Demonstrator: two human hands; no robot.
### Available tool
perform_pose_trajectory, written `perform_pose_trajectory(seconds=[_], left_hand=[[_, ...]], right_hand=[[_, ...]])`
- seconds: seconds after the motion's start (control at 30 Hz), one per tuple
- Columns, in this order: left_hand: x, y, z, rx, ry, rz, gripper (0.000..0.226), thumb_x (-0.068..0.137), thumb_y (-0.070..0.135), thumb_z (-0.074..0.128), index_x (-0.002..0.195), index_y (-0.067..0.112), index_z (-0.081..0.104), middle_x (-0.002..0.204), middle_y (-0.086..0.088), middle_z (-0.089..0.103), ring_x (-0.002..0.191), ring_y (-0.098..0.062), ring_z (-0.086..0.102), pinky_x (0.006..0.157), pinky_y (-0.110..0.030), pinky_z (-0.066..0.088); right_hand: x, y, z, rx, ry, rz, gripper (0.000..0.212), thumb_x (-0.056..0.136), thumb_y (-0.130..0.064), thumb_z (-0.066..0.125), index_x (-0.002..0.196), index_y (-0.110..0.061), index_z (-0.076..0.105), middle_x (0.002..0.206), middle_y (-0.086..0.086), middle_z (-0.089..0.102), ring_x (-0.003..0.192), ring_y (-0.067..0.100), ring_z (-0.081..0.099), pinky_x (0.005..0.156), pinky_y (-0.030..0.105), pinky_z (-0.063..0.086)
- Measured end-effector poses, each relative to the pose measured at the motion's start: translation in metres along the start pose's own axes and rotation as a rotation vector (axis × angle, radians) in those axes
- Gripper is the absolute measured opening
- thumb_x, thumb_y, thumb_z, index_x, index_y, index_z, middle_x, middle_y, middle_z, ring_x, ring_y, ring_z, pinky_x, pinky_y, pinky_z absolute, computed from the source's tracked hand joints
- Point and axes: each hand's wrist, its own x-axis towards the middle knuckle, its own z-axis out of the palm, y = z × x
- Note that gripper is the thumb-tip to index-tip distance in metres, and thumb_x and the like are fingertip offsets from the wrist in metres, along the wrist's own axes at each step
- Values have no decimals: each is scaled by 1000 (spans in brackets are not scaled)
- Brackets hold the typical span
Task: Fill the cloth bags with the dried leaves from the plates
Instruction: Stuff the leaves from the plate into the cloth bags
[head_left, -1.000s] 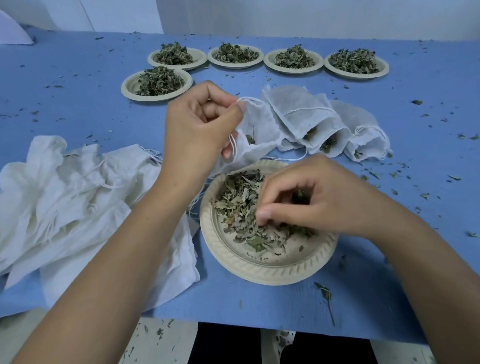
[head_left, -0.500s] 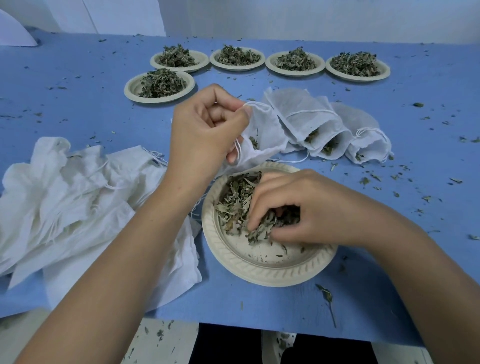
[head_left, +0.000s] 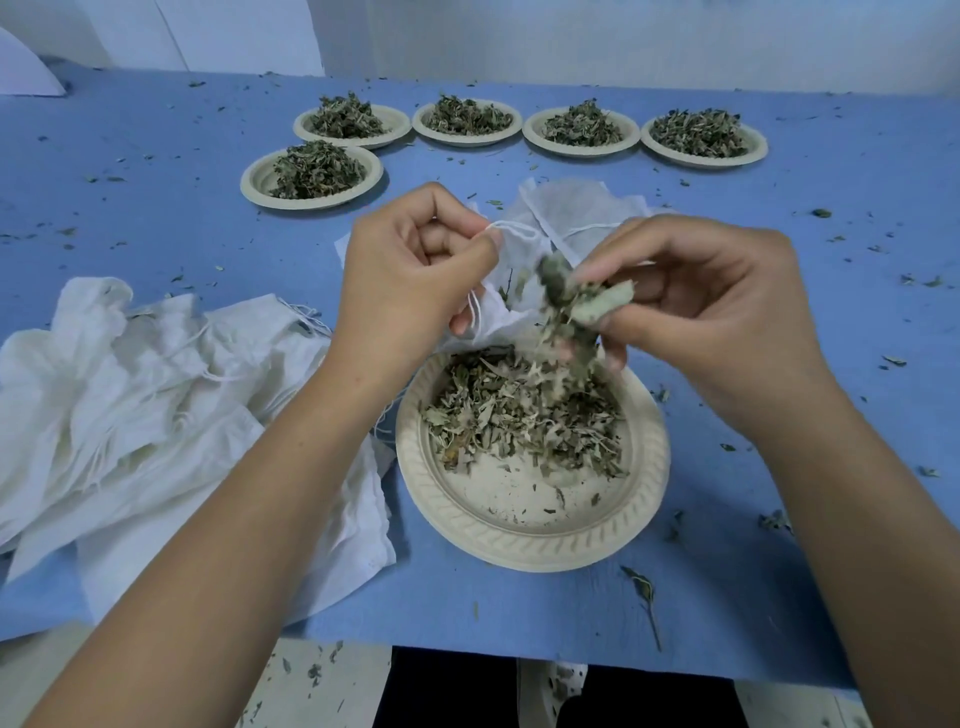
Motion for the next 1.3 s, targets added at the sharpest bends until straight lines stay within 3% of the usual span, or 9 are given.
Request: perform_pose_trajectory(seconds=[0.17, 0.33, 0.53, 0.67, 0.77, 0.9, 1.1, 1.23, 1.3], left_hand=[[-4, -1, 3, 1, -86, 15, 22, 89, 2, 64, 73, 13, 56, 49, 8, 56, 32, -5, 44, 35, -16, 37], [-7, -2, 7, 9, -143, 65, 20, 88, 2, 66, 74, 12, 55, 52, -10, 56, 31, -9, 43, 35, -18, 38], [-4, -4, 4, 14, -69, 38, 21, 88, 4, 66, 74, 15, 55, 50, 6, 56, 31, -6, 44, 35, -17, 38], [-7, -3, 7, 28, -149, 80, 19, 88, 2, 66, 74, 12, 56, 53, -15, 57, 31, -10, 45, 36, -16, 37], [-6, -3, 7, -7, -122, 51, 19, 88, 4, 66, 74, 13, 56, 50, -5, 57, 31, -8, 44, 35, -16, 36], [-4, -3, 6, -64, -67, 11, 19, 85, 6, 67, 72, 15, 56, 49, 6, 56, 30, -7, 43, 34, -15, 35], [-7, -1, 7, -102, -172, 48, 19, 84, 7, 65, 71, 16, 56, 49, 4, 58, 29, -6, 40, 34, -13, 33], [-4, -3, 6, -113, -105, 9, 17, 84, 6, 64, 72, 14, 55, 46, 8, 54, 28, -6, 40, 34, -13, 32], [-5, -3, 7, -124, -121, 11, 18, 85, 6, 64, 72, 16, 56, 47, 8, 55, 28, -5, 40, 34, -13, 32]], right_hand=[[-1, 10, 6, -159, 240, -17, 20, 77, 4, 71, 85, -15, 68, 74, 2, 71, 53, 32, 60, 50, 23, 49], [-1, 23, 15, -673, 121, -159, 14, 74, 8, 71, 82, -2, 74, 82, 8, 69, 62, 13, 57, 61, 30, 50], [-2, 19, 12, -456, 89, -161, 21, 78, 4, 74, 97, 2, 65, 98, 13, 57, 79, 18, 62, 75, 24, 52], [-3, 22, 20, -711, 70, -333, 4, 80, 5, 72, 80, 1, 72, 81, 10, 67, 73, 16, 63, 69, 26, 51], [-3, 26, 20, -798, 8, -385, 9, 84, 4, 65, 83, 3, 73, 83, 11, 70, 77, 25, 65, 71, 38, 51], [-4, 15, 7, -867, 119, -529, 31, 93, -11, 47, 83, -4, 75, 89, 3, 73, 81, 19, 68, 83, 39, 43], [-2, 22, 22, -1052, -282, -344, 38, 96, -33, 41, 99, -10, 71, 95, 1, 70, 95, 15, 60, 109, 42, 27], [-7, 16, 8, -921, 15, -562, 43, 96, -22, 40, 78, -2, 74, 86, 6, 74, 77, 18, 69, 98, 43, 40], [-7, 15, 9, -938, 54, -565, 44, 95, -22, 38, 78, -2, 73, 86, 6, 73, 78, 17, 68, 99, 41, 39]])
